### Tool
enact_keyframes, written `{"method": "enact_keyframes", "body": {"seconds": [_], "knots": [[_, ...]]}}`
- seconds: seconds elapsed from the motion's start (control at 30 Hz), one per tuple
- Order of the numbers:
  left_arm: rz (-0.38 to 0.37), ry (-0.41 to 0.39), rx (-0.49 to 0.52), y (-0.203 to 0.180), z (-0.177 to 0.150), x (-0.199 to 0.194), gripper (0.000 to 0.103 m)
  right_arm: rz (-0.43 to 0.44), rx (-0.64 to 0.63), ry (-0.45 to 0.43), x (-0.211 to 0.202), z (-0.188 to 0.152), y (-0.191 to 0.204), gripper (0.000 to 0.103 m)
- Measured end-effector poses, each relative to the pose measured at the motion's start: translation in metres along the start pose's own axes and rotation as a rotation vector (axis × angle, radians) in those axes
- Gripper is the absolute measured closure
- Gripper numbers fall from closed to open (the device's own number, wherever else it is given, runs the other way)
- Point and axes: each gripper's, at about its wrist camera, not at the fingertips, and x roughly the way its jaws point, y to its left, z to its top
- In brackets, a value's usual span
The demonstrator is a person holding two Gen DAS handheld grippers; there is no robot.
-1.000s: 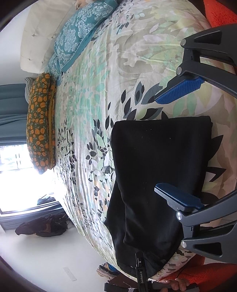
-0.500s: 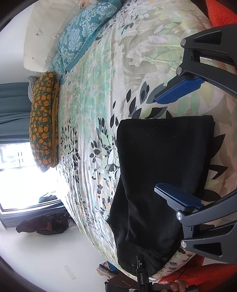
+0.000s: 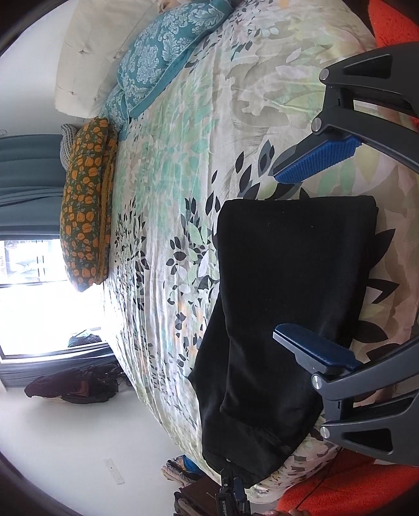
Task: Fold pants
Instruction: 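Grasp the trouser waist end with the left tool and fold it over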
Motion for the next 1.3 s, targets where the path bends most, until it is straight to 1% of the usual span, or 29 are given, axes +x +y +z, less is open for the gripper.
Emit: {"method": "enact_keyframes", "body": {"seconds": [0.03,0.13,0.17,0.23,0.3,0.33,0.37,0.43,0.47,0.5,0.53,0.57,0.6,0.63,0.67,0.7,0.73,0.77,0.87,0.9,0.93,0.97,1.0,1.03,1.07,1.13,1.2,1.23,1.3], "knots": [[-0.003,-0.01,-0.018,0.009,0.007,-0.004,0.026,0.002,-0.004,-0.004,-0.004,-0.001,0.001,0.014],[0.027,-0.095,-0.082,0.044,0.035,-0.028,0.026,0.011,0.007,-0.003,-0.012,0.001,0.0,0.014],[0.025,-0.121,-0.111,0.059,0.045,-0.036,0.025,0.014,0.016,-0.003,-0.014,0.002,0.0,0.014],[0.006,-0.132,-0.176,0.09,0.062,-0.043,0.023,0.031,0.048,0.004,-0.017,0.006,-0.001,0.014],[-0.019,-0.093,-0.217,0.118,0.075,-0.037,0.022,0.064,0.095,-0.002,-0.02,0.011,-0.003,0.014],[-0.018,-0.068,-0.223,0.127,0.078,-0.031,0.022,0.077,0.109,-0.005,-0.021,0.012,-0.003,0.014],[-0.014,-0.043,-0.221,0.135,0.081,-0.024,0.022,0.087,0.108,-0.009,-0.021,0.012,-0.002,0.013],[-0.019,0.006,-0.211,0.144,0.079,-0.005,0.022,0.078,0.059,-0.021,-0.019,0.005,0.004,0.008],[-0.032,0.033,-0.209,0.146,0.079,0.006,0.022,0.06,0.028,-0.015,-0.015,-0.002,0.008,0.007],[-0.049,0.06,-0.208,0.145,0.077,0.017,0.022,0.042,0.014,0.016,-0.008,-0.009,0.01,0.007],[-0.066,0.087,-0.206,0.144,0.077,0.029,0.022,0.042,0.026,0.067,0.002,-0.013,0.01,0.007],[-0.08,0.112,-0.197,0.142,0.076,0.041,0.022,0.071,0.054,0.097,0.008,-0.014,0.008,0.007],[-0.089,0.14,-0.177,0.139,0.075,0.051,0.022,0.105,0.082,0.093,0.009,-0.013,0.006,0.007],[-0.09,0.177,-0.15,0.135,0.075,0.063,0.022,0.113,0.094,0.073,0.007,-0.011,0.005,0.007],[-0.073,0.218,-0.119,0.132,0.073,0.076,0.021,0.103,0.092,0.056,0.004,-0.009,0.006,0.007],[-0.062,0.244,-0.091,0.13,0.071,0.086,0.018,0.096,0.083,0.048,0.003,-0.007,0.008,0.007],[-0.082,0.254,-0.076,0.13,0.069,0.092,0.011,0.097,0.075,0.048,0.003,-0.006,0.009,0.007],[-0.096,0.247,-0.066,0.13,0.068,0.094,0.008,0.098,0.068,0.054,0.004,-0.007,0.011,0.007],[-0.088,0.252,-0.101,0.129,0.067,0.094,0.008,0.092,0.043,0.07,0.007,-0.01,0.015,0.007],[-0.084,0.258,-0.103,0.127,0.068,0.093,0.01,0.09,0.039,0.07,0.007,-0.01,0.016,0.007],[-0.086,0.255,-0.107,0.125,0.069,0.091,0.028,0.09,0.036,0.07,0.008,-0.01,0.016,0.007],[-0.114,0.258,-0.125,0.124,0.069,0.088,0.055,0.091,0.035,0.068,0.008,-0.009,0.016,0.007],[-0.106,0.247,-0.149,0.124,0.07,0.08,0.06,0.092,0.031,0.064,0.008,-0.009,0.016,0.007],[-0.1,0.232,-0.18,0.125,0.071,0.072,0.075,0.092,0.027,0.059,0.008,-0.009,0.016,0.007],[-0.11,0.217,-0.223,0.127,0.07,0.062,0.08,0.092,0.022,0.053,0.007,-0.01,0.016,0.007],[-0.154,0.177,-0.3,0.125,0.068,0.042,0.083,0.094,0.021,0.043,0.005,-0.01,0.015,0.007],[-0.211,0.131,-0.318,0.107,0.067,0.018,0.084,0.1,0.03,0.034,0.004,-0.01,0.012,0.007],[-0.257,0.113,-0.312,0.094,0.066,0.004,0.085,0.102,0.039,0.029,0.004,-0.009,0.009,0.007],[-0.358,0.106,-0.306,0.062,0.064,-0.018,0.085,0.11,0.068,0.019,0.004,-0.009,0.003,0.007]]}}
